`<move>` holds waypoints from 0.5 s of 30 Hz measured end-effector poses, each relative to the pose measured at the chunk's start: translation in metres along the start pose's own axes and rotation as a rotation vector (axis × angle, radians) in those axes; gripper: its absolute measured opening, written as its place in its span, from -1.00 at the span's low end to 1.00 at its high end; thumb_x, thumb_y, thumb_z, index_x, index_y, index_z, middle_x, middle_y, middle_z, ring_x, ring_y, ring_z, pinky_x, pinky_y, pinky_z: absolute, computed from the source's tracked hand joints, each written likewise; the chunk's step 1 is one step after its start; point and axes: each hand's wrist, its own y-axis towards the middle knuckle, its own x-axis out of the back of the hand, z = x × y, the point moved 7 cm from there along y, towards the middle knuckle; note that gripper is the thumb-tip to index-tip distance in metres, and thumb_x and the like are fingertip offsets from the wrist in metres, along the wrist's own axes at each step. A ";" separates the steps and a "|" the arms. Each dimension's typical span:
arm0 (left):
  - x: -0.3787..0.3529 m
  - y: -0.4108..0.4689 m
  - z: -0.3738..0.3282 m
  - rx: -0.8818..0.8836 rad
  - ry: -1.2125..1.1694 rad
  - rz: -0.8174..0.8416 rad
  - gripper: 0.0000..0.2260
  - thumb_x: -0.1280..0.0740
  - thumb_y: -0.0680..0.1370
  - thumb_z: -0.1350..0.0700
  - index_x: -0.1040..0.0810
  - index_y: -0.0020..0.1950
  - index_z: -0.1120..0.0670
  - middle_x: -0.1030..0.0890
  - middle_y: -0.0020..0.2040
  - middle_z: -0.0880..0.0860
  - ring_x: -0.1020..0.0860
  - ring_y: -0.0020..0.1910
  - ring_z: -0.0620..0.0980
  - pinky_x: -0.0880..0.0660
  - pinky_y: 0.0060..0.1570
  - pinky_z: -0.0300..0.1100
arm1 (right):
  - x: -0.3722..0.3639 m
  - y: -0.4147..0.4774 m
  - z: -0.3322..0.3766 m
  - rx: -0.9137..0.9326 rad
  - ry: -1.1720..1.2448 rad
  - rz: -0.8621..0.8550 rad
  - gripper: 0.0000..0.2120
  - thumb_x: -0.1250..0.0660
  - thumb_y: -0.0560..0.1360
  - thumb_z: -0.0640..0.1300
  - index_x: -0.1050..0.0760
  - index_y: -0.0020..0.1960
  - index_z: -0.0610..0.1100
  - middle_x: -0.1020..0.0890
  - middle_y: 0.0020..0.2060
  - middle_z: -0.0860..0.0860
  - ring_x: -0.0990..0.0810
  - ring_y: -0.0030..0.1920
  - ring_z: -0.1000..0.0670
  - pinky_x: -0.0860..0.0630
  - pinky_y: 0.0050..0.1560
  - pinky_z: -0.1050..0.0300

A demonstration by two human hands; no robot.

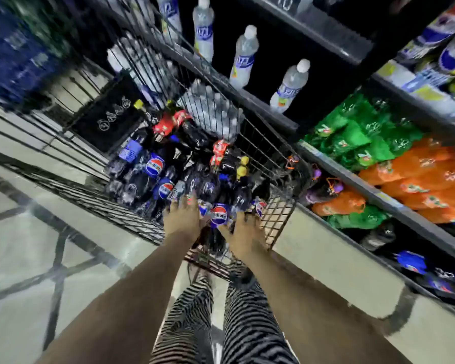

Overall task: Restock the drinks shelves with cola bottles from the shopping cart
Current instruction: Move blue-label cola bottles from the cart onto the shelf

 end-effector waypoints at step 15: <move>-0.039 0.058 0.010 0.181 -0.548 -0.046 -0.28 -0.40 0.32 -0.34 -0.39 0.28 0.12 -0.58 0.15 0.13 -0.55 0.11 0.15 -0.55 0.05 0.02 | -0.093 0.047 -0.004 -0.298 0.970 0.131 -0.53 -0.51 0.36 0.02 -0.49 0.17 -0.15 -0.66 -0.08 -0.01 -0.61 -0.10 -0.01 -0.41 -0.24 0.26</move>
